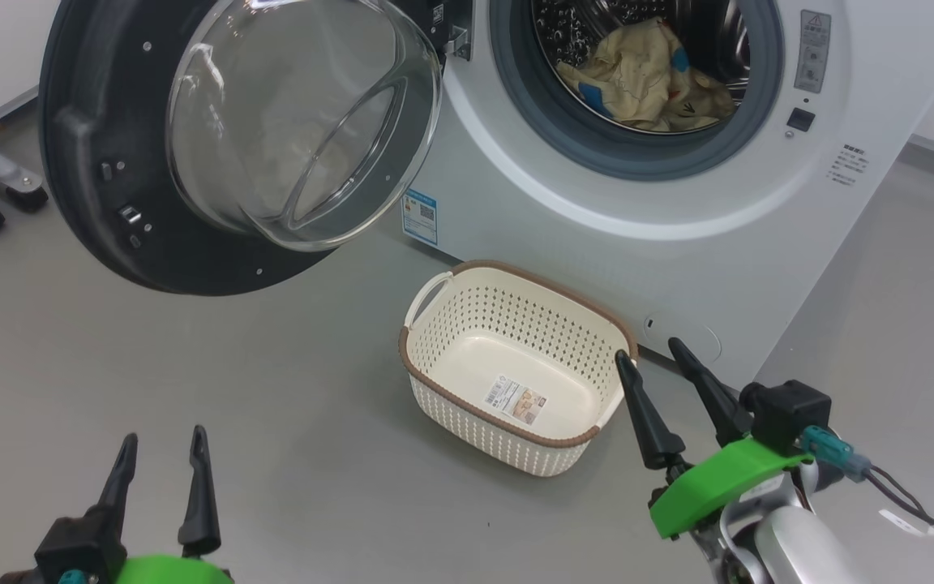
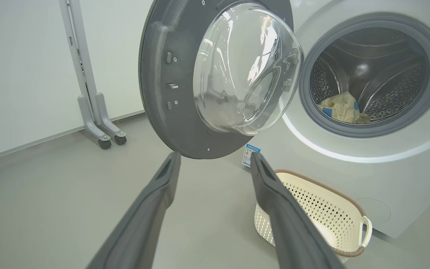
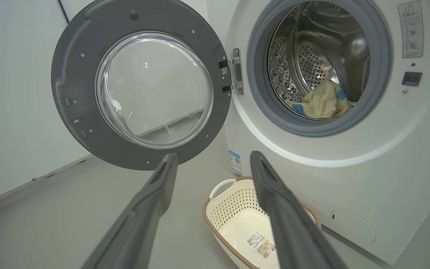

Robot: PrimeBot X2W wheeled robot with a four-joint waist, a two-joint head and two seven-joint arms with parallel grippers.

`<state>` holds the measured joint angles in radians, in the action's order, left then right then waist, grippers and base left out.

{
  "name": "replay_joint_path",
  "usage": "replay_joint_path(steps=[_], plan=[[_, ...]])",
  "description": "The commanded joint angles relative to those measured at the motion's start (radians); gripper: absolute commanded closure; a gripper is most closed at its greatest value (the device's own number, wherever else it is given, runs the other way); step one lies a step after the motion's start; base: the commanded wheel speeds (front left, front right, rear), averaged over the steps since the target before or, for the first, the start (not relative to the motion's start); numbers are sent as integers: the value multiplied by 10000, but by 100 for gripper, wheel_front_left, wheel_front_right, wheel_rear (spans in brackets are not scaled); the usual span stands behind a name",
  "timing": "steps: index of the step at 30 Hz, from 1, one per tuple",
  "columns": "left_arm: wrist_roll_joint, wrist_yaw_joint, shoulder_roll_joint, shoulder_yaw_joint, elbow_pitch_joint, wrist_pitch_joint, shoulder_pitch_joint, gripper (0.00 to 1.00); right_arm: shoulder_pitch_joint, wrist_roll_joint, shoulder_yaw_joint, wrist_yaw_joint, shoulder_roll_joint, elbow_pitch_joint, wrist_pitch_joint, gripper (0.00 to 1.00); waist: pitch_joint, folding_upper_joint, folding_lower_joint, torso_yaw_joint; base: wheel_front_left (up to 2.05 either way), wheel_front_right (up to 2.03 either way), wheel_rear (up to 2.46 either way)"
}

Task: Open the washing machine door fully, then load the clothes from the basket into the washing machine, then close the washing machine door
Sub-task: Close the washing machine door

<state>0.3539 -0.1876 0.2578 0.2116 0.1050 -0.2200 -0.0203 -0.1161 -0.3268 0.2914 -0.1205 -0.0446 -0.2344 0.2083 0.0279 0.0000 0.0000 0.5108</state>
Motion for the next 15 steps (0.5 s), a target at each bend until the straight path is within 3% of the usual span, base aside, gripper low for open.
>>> replay_joint_path(steps=[1,15], plan=[[83,-116,215,-485,-420,-127,280,0,-566,-51,223,-102,-57,207,144,0,-8,0,0,-1,0,0,0],[70,-239,344,-452,-671,-41,161,0,-698,-245,297,-102,-57,-269,393,0,105,0,0,-100,0,0,0]])
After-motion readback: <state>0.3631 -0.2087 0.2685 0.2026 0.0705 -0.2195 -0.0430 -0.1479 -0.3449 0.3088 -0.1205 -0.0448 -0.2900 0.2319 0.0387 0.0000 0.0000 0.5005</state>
